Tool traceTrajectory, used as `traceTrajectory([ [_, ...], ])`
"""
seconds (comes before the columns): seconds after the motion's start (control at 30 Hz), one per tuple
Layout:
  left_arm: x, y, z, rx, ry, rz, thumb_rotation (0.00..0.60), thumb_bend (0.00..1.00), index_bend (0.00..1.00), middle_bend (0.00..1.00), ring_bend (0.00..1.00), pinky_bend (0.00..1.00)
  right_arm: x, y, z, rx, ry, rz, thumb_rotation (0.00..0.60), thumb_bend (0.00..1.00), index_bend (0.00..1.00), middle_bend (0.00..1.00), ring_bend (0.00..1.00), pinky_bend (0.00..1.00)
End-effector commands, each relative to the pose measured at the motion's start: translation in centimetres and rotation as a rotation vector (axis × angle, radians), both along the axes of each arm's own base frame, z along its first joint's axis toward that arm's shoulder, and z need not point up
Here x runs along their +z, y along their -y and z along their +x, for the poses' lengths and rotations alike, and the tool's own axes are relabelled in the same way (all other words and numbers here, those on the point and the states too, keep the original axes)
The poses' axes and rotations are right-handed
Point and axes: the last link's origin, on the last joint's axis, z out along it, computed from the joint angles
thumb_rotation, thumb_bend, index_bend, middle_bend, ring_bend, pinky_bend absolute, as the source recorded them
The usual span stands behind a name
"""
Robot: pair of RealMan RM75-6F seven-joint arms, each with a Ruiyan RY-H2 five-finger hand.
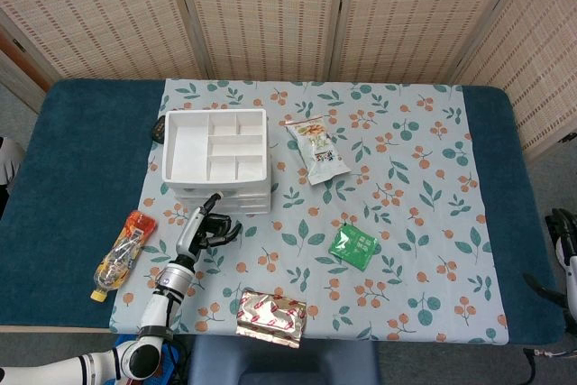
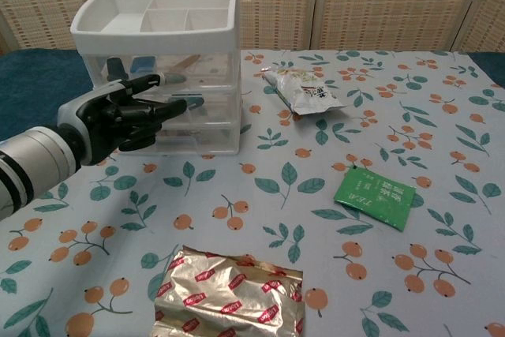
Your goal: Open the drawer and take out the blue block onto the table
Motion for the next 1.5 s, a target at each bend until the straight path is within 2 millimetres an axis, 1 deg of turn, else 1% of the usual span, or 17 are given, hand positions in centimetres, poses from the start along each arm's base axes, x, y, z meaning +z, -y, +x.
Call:
traceTrajectory([
  [0.03, 0.0, -0.1, 0.0, 0.002, -0.001, 0.0, 0.6, 0.31, 0.23, 0.85, 0.92, 1.0, 0.0, 0.0, 0.0, 0.0, -0.001, 0.0, 0.6, 0.09, 0.0, 0.08, 0.03, 0.13],
  [0.47, 0.2, 0.1, -0.2, 0.003, 0.008, 0.0, 0.6, 0.31, 0.26, 0.85, 0.92, 1.0, 0.0, -0.1, 0.2, 0.0, -0.002, -0.001, 0.6, 0.09, 0.0, 0.08, 0.03, 0.13],
  [1.0, 0.5, 2.1, -1.0, -0.008, 0.01, -0.019, 0.6, 0.31, 0.26, 0.85, 0.92, 1.0, -0.2, -0.1, 0.6, 0.007, -0.006, 0.006, 0.6, 0.09, 0.0, 0.08, 0.03, 0.13],
  [1.1, 0.5, 2.4, -1.2, -0.006, 0.008, -0.021, 0.6, 0.31, 0.23, 0.85, 0.92, 1.0, -0.3, -0.1, 0.6, 0.007, -0.006, 0.008, 0.6, 0.09, 0.0, 0.08, 0.03, 0.13],
  [1.2, 0.6, 2.5, -1.3, -0.005, 0.01, -0.017, 0.6, 0.31, 0.14, 0.85, 0.92, 1.0, -0.3, -0.1, 0.6, 0.006, -0.006, 0.008, 0.6, 0.09, 0.0, 0.08, 0.03, 0.13],
  [1.27, 0.6, 2.7, -1.4, -0.005, 0.01, -0.017, 0.6, 0.31, 0.11, 0.85, 0.92, 1.0, -0.3, -0.1, 0.6, 0.006, -0.006, 0.008, 0.6, 0.09, 0.0, 0.08, 0.03, 0.13],
  [1.4, 0.7, 3.1, -1.7, 0.001, 0.008, -0.02, 0.6, 0.31, 0.1, 0.85, 0.92, 1.0, -0.3, -0.1, 0.6, 0.005, -0.006, 0.01, 0.6, 0.09, 0.0, 0.08, 0.03, 0.13],
  [1.5, 1.1, 3.7, -2.3, 0.002, -0.012, -0.013, 0.6, 0.31, 0.1, 0.85, 0.92, 1.0, -0.3, 0.0, 0.5, 0.003, -0.007, 0.01, 0.6, 0.09, 0.0, 0.08, 0.03, 0.13],
])
